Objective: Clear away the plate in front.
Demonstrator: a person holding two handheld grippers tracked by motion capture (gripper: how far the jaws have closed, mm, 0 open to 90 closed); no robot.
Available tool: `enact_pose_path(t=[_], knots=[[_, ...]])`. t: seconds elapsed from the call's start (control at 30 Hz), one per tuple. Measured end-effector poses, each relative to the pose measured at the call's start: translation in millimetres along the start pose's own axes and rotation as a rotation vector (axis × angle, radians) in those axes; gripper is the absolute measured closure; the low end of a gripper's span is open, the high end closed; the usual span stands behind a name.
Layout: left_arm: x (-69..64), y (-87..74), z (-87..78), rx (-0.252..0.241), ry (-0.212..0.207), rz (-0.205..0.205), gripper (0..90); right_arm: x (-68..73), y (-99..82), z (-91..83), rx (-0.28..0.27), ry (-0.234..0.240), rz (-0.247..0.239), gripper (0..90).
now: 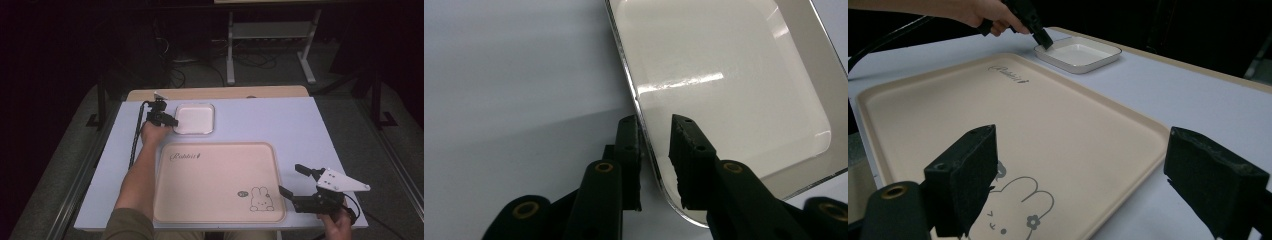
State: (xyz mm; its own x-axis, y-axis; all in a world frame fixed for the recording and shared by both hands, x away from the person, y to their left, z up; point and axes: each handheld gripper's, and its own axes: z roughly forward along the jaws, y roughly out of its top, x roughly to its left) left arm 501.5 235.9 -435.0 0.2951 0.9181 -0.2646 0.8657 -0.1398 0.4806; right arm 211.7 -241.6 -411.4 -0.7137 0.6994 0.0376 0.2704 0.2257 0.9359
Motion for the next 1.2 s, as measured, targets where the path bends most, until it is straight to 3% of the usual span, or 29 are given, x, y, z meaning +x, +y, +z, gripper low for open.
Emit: enact_pose_path(t=[0.1, 0.27, 0.53, 1.03, 1.2], knots=[[2.3, -1.1, 2.9, 0.02, -0.009, -0.019, 79.6, -1.0, -0.4, -0.5, -0.003, -0.001, 0.008, 13.1], [7.1, -2.7, 2.8, 0.009, -0.035, -0.069, 82.9, -0.8, -0.5, -0.9, -0.004, 0.001, 0.007, 13.1], [12.8, -9.2, 3.6, -0.045, -0.081, -0.158, 88.4, -1.1, -0.6, -0.9, -0.005, 0.006, 0.006, 13.1], [22.3, -17.9, 1.6, -0.101, -0.123, -0.268, 89.0, -2.6, -1.5, -2.1, -0.013, 0.001, 0.018, 13.1], [25.5, -18.6, -3.1, -0.109, -0.128, -0.275, 89.0, -2.9, -1.7, -2.2, -0.013, -0.001, 0.023, 13.1]])
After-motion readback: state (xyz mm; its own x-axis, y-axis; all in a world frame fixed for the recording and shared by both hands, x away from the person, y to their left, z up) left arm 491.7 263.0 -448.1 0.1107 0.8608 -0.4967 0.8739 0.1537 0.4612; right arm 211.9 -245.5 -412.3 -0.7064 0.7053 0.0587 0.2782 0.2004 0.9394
